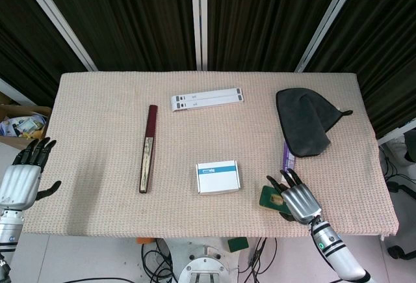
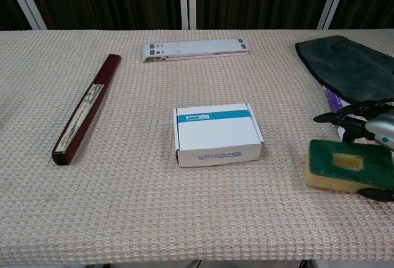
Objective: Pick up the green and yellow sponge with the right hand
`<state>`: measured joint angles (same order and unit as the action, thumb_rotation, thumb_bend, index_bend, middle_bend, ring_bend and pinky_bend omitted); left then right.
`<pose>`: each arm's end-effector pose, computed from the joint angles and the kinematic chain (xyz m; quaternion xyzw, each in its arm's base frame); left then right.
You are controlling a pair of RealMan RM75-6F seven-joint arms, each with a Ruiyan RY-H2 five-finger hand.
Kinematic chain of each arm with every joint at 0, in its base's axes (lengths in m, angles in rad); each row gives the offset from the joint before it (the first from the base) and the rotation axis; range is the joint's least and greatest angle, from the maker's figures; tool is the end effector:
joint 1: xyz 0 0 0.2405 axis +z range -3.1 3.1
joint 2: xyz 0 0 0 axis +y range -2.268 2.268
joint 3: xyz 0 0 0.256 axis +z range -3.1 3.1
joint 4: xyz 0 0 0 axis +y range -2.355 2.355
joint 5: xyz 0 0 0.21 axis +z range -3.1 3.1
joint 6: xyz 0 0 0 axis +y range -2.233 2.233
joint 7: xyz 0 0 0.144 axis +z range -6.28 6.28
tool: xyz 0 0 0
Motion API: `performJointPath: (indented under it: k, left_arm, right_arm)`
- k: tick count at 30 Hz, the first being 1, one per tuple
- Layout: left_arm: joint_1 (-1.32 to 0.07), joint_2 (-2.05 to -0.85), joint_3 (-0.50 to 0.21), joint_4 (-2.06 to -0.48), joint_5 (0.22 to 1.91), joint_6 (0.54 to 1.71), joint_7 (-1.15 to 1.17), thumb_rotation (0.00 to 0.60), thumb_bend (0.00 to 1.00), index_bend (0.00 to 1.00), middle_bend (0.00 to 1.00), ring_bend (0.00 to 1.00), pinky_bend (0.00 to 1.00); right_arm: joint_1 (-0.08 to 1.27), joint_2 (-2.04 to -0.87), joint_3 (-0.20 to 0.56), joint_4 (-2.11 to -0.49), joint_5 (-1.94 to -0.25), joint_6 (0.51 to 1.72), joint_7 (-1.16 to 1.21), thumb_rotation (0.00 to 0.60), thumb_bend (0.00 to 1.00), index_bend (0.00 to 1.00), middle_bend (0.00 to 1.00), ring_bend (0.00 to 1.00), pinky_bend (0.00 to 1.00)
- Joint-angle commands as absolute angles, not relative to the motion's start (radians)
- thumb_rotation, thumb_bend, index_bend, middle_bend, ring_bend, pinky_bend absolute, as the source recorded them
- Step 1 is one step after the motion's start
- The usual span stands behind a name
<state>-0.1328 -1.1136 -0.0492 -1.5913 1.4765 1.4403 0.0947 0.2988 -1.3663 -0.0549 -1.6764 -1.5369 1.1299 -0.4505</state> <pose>-0.3122 0.1963 0.1584 -0.6257 -0.3547 -0.3512 0.5994 -0.2368 -0.1934 0.0162 0.7894 -0.3342 0.2932 0.4234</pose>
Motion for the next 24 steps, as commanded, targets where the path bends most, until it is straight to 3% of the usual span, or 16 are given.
performJointPath:
  k: [1,5,10,13,18,24]
  left_arm:
    - [-0.133,-1.114,-0.048,-1.590,1.476,1.439,0.093,0.600,0.16,0.08,0.06,0.02,0.18]
    - [-0.130,-1.113,-0.047,-1.588,1.478,1.444,0.089,0.600,0.16,0.08,0.06,0.02,0.18]
    - [-0.127,-1.110,-0.048,-1.587,1.475,1.449,0.085,0.600,0.16,0.08,0.06,0.02,0.18]
    - [-0.127,-1.109,-0.048,-1.585,1.475,1.448,0.082,0.600,0.16,0.08,0.06,0.02,0.18]
    - [-0.129,-1.114,-0.046,-1.581,1.474,1.441,0.080,0.600,0.16,0.08,0.06,0.02,0.18]
    - [-0.134,-1.113,-0.051,-1.589,1.466,1.436,0.086,0.600,0.16,0.08,0.06,0.02,0.18]
  right_arm:
    - [0.295,-1.393,-0.063,-1.616,-1.595,1.173,-0.419,0.600,0.31,0.57,0.72,0.23,0.00]
    - [0.300,-1.402,-0.053,-1.592,-1.635,1.212,-0.388,0.600,0.32,0.71,0.80,0.29,0.00]
    - [0.330,-1.388,-0.001,-1.602,-1.675,1.259,-0.364,0.600,0.33,0.74,0.82,0.30,0.00]
    - [0.378,-1.391,0.070,-1.607,-1.667,1.257,-0.365,0.600,0.33,0.74,0.82,0.30,0.00]
    - [0.507,-1.469,0.224,-1.544,-1.559,1.166,-0.356,0.600,0.33,0.74,0.82,0.30,0.00]
    - [0.719,-1.667,0.397,-1.335,-1.309,0.957,-0.271,0.600,0.33,0.74,0.82,0.31,0.00]
